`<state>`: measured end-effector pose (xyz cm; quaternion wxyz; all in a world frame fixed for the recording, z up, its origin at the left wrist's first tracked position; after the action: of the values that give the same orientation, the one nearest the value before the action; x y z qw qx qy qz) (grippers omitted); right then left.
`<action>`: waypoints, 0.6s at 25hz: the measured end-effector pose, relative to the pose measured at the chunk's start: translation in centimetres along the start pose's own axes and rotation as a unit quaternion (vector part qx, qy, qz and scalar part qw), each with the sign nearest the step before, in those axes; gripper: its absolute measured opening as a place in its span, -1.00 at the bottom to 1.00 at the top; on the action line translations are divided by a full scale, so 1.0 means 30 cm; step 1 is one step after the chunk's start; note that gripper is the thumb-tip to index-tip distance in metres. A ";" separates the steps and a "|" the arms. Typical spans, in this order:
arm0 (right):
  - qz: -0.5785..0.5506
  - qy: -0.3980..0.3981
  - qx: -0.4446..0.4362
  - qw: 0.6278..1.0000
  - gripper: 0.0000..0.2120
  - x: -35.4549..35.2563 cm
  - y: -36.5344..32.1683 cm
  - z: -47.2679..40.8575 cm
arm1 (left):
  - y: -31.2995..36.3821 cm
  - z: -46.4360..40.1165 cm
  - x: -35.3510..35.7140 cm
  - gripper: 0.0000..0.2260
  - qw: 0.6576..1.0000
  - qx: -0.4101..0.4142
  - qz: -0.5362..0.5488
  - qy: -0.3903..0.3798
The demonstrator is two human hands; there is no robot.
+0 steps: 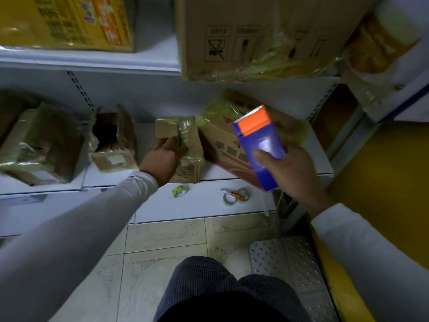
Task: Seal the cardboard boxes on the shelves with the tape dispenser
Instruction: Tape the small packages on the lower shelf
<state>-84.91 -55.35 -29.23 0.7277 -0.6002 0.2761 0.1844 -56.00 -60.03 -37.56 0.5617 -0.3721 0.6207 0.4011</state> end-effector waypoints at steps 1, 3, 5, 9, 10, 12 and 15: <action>-0.027 -0.022 -0.006 0.999 -0.67 0.045 -0.019 0.000 | 0.023 -0.004 0.006 -0.61 1.000 0.004 -0.003 0.001; -0.066 -0.062 -0.004 0.996 -0.73 0.133 -0.031 -0.010 | 0.065 -0.003 0.018 -0.62 1.000 0.011 -0.003 -0.005; -0.079 -0.072 -0.012 0.994 -0.76 0.196 -0.014 -0.046 | 0.099 0.007 0.023 -0.62 1.000 0.021 -0.006 -0.007; -0.055 -0.040 0.041 0.997 -0.67 0.242 0.053 -0.185 | 0.088 0.028 0.010 -0.64 1.000 0.028 0.006 0.004; -0.042 -0.026 0.072 0.996 -0.64 0.231 0.088 -0.223 | 0.069 0.041 0.004 -0.64 1.000 0.023 0.015 0.007; -0.007 0.000 0.107 0.994 -0.61 0.189 0.158 -0.282 | 0.015 0.076 -0.006 -0.64 1.000 0.016 0.017 0.017; 0.017 0.003 0.108 0.994 -0.55 0.125 0.211 -0.304 | -0.064 0.095 -0.012 -0.59 1.000 0.001 -0.005 0.028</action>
<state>-87.42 -63.14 -37.60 0.7843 -0.5137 0.3065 0.1644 -53.07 -58.20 -37.50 0.5467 -0.3853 0.6348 0.3870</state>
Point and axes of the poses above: each hand's wrist, its own z-axis away from the middle knuckle, its own x-axis out of the palm, y = z × x, the point moved 6 cm from there along -z, towards the middle knuckle, and after that the axes turned 8 degrees about x, right-handed, at the moved point
